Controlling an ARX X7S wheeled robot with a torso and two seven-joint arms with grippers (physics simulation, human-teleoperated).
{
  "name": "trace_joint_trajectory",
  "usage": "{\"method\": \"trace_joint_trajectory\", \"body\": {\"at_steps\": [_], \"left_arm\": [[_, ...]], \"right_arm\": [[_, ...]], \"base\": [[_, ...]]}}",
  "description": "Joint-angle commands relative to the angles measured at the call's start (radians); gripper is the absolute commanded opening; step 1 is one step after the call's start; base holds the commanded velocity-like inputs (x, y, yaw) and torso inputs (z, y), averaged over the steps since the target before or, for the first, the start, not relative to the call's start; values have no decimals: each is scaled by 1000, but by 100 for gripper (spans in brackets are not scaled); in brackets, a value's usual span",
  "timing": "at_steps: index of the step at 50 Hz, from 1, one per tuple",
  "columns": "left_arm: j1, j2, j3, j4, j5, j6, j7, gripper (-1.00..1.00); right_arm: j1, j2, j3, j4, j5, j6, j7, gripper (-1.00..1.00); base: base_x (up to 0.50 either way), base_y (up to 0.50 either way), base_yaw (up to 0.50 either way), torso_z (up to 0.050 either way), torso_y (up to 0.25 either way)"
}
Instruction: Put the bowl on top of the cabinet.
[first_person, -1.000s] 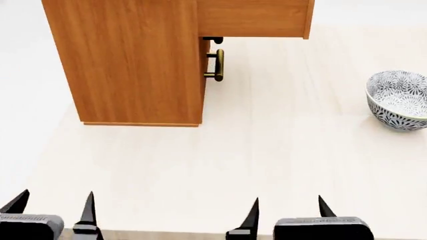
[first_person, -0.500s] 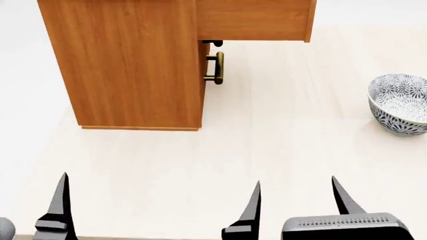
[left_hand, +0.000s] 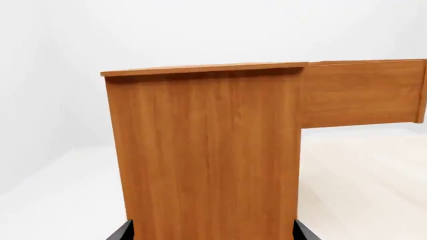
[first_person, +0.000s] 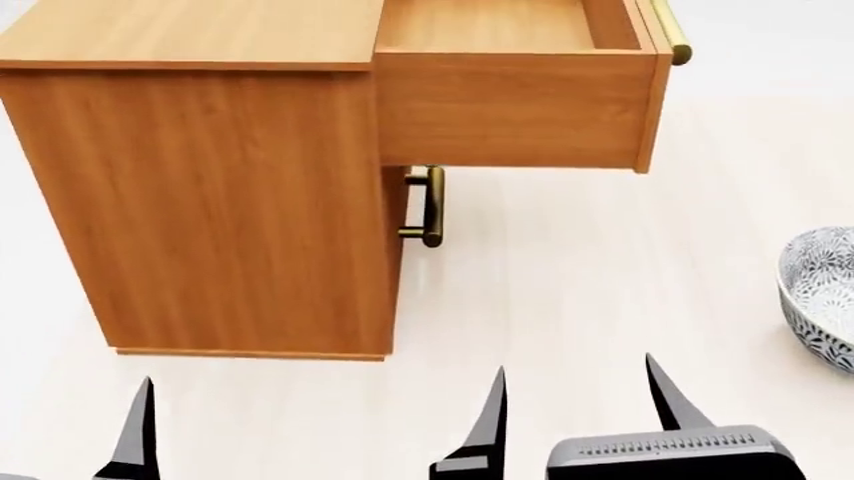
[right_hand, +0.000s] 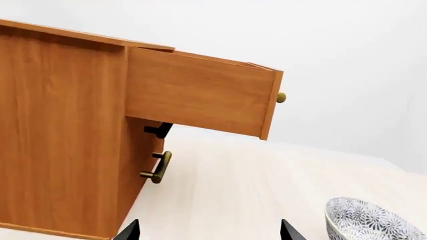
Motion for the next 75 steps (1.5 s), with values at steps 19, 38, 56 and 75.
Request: {"method": "trace_joint_trajectory", "body": {"at_steps": [19,38,56,75], "left_arm": [[40,-18,19,-31,2,57,-3,100],[76,-28,29,-53,11,108,-2,100],[68,-31,23,-71,2,102,-16,100],[31,-24,29,-68,-29,45,-36,100]], "right_arm": [[-22,22,1,21,-2,-35,4,100],[-30,41,-33,29,-35,-65,1,100],[4,137,179,-78,111,150,24,100],[-77,300,642,-111,378,272,-45,100]], "base": [[475,0,0,0,1],[281,0,0,0,1],[0,0,0,0,0],[0,0,0,0,0]]}}
